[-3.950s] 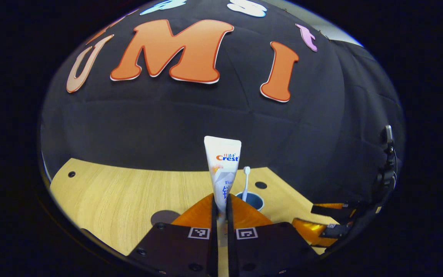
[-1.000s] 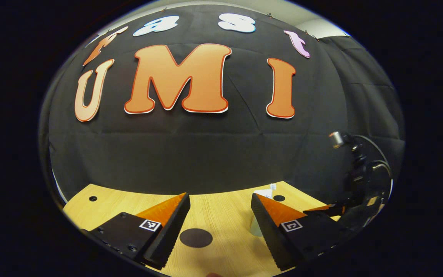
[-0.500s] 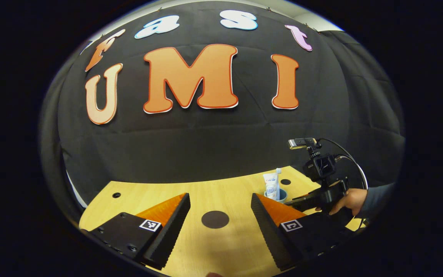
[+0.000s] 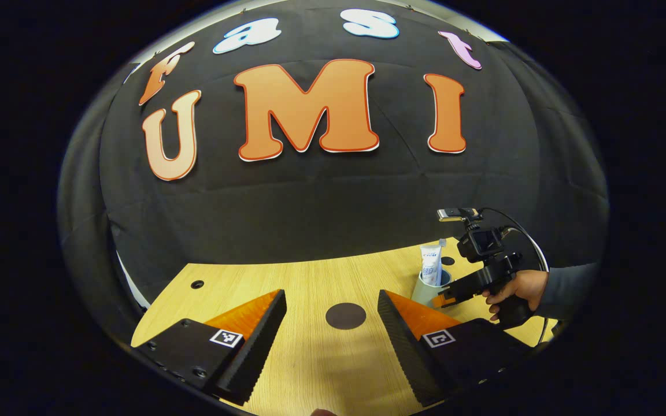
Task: Put the toothbrush and toothpaste on the desktop into the cup, then pick up the cup and place it on the coaster on the desktop.
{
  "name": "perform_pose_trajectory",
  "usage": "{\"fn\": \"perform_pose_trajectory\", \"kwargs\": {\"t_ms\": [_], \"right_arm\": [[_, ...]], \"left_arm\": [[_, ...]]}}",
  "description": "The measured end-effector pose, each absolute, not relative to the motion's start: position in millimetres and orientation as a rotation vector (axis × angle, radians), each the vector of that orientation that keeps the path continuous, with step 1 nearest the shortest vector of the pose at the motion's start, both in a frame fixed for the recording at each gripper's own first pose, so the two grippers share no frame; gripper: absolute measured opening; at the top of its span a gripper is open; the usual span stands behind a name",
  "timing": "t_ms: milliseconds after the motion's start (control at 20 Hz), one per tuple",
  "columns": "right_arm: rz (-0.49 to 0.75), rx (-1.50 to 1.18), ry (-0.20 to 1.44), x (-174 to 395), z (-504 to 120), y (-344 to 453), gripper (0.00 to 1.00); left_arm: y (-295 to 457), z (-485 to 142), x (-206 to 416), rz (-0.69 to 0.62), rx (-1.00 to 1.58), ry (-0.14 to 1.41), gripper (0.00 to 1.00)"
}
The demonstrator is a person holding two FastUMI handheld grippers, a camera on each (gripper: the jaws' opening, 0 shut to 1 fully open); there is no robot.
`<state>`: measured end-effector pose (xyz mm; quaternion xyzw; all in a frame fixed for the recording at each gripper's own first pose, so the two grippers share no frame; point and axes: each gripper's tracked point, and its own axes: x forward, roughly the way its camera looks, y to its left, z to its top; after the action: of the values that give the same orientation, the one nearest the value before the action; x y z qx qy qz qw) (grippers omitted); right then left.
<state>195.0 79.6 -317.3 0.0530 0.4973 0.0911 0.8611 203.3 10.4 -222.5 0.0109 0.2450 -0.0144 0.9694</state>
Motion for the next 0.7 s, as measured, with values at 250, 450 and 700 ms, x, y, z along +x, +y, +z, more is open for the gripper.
{"fn": "perform_pose_trajectory", "kwargs": {"t_ms": [250, 450, 700], "right_arm": [[0.188, 0.086, 1.052, 194.7, -317.3, 78.2, 0.17], [0.180, 0.075, 1.027, 197.4, -313.7, 79.1, 0.16], [0.210, 0.050, 0.976, 199.0, -317.5, 77.7, 0.15]], "left_arm": [[16.5, -221.2, 202.3, -0.027, 0.027, 0.496, 0.97], [26.4, -216.9, 197.9, -0.020, 0.036, 0.483, 0.97], [43.9, -214.2, 187.5, 0.001, 0.023, 0.478, 0.96]]}}
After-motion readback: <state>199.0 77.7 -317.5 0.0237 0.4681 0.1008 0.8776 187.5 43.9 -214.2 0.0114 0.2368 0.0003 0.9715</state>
